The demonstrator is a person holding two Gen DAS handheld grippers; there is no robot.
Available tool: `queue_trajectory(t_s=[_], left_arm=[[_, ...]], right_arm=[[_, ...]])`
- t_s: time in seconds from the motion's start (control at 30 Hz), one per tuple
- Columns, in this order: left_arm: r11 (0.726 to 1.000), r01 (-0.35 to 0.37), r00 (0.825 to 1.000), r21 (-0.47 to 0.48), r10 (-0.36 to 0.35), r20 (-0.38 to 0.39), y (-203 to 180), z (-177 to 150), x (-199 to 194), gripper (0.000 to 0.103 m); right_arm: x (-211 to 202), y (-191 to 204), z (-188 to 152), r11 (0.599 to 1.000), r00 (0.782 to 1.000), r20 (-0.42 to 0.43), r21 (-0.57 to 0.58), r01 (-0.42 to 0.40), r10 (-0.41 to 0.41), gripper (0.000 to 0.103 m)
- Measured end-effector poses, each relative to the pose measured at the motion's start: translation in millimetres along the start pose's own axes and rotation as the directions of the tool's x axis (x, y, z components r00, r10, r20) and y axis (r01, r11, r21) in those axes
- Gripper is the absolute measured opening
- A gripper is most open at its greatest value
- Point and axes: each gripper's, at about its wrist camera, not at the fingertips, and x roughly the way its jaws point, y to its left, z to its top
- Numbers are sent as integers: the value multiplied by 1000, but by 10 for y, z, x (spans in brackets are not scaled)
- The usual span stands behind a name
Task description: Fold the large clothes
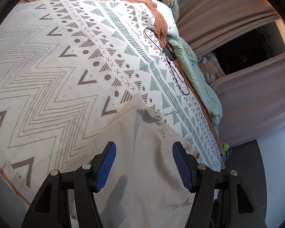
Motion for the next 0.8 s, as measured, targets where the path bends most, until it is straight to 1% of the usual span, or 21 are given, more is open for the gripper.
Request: queue_trajectory(t_s=[0.13,0.23,0.4,0.53,0.63,0.73,0.8], left_arm=[[1000,-19,1000,5,19,-9,115,-141,-139,63],[999,-36,999,15,36,-20,223,-239,-219,63],[998,-57,998,14,58,-23,418,-369,-346,63],[997,-71,997,30,72,-37,529,-480,-379,63],[996,-81,994,43,83,-64,576,-558,-344,59],[994,-89,991,62,94,-94,614,-633,-290,48],[994,-95,989,61,101,-105,664,-674,-262,41]], right_arm=[[-148,24,-164,999,1000,-12,-35,27,-28,64],[-268,11,-258,996,998,-11,-60,65,-66,64],[-551,-76,-385,989,993,31,-90,117,-115,64],[-747,-187,-509,980,984,55,-99,174,-169,64],[-788,-175,-635,966,976,47,-140,217,-213,64],[-752,-37,-761,945,969,33,-216,245,-244,64],[-704,139,-858,922,966,27,-292,255,-259,64]])
